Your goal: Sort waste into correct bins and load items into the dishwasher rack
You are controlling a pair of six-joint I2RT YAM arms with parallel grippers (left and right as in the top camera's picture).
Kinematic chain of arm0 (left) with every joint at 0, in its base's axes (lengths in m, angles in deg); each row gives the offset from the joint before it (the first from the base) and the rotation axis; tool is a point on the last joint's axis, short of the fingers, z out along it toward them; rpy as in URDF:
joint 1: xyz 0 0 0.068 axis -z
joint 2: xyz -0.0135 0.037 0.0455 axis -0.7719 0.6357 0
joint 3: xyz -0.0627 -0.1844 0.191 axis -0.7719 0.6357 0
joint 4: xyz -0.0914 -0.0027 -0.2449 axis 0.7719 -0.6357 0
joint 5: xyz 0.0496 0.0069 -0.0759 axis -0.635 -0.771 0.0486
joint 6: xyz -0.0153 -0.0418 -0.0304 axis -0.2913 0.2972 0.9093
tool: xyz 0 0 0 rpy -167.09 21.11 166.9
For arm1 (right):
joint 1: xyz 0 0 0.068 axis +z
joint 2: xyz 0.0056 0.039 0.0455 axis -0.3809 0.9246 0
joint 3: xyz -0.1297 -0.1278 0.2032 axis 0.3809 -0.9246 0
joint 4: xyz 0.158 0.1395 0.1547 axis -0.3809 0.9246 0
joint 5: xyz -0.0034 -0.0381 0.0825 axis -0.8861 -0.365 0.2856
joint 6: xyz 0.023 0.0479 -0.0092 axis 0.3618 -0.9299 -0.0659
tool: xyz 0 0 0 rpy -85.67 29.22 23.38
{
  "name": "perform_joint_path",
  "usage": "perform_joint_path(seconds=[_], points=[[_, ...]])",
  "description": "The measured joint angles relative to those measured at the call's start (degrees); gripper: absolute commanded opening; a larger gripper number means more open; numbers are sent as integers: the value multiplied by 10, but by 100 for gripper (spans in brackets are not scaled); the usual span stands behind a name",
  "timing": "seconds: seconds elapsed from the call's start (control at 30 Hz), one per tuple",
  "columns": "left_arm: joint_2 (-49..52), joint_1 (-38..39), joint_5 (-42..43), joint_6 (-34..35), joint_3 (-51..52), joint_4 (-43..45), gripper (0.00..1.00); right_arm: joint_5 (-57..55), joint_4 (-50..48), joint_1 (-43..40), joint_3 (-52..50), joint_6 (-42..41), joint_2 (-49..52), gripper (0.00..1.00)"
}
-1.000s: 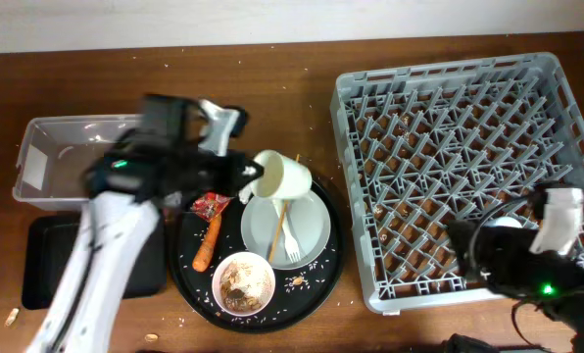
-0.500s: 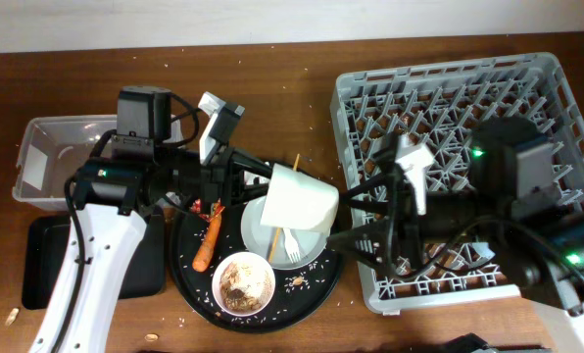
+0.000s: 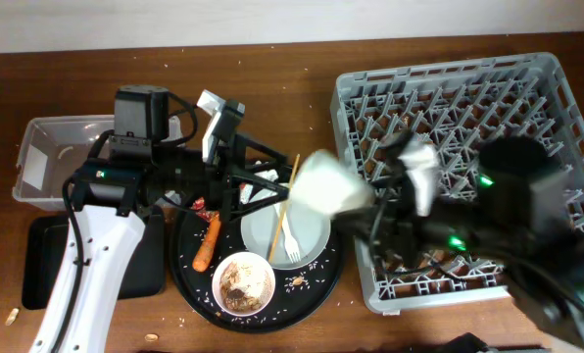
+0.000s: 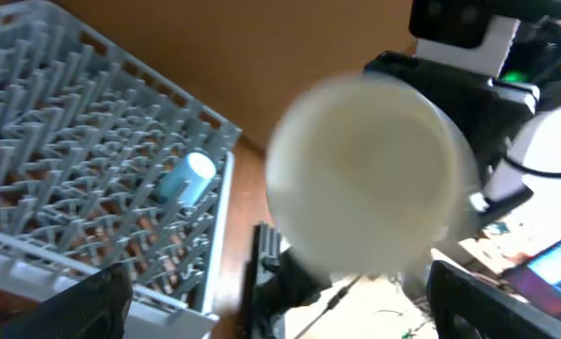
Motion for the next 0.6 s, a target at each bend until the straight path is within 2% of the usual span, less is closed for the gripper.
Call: perform_joint_path(seconds=[0.1, 0.17, 0.23, 0.37, 0.43, 0.5, 0.6], points=[[0, 1, -34, 0, 0, -2, 100, -142, 134, -134, 1, -56, -31, 54], [0, 1, -66, -1, 0, -10, 100, -231, 254, -228, 3, -103, -21, 54], [0, 1, -97, -1, 0, -23, 100, -270, 317, -289, 2, -118, 13, 54], [0, 1, -158, -1, 0, -46, 100, -305, 288, -301, -69, -127, 90, 55], [0, 1, -170, -1, 0, -51, 100, -307, 254, -301, -123, -127, 135, 65], [0, 1, -181, -1, 0, -52, 100, -299, 229, -301, -153, -115, 177, 82], [0, 1, -189, -1, 0, -53, 100, -301, 216, -301, -149, -101, 188, 84]])
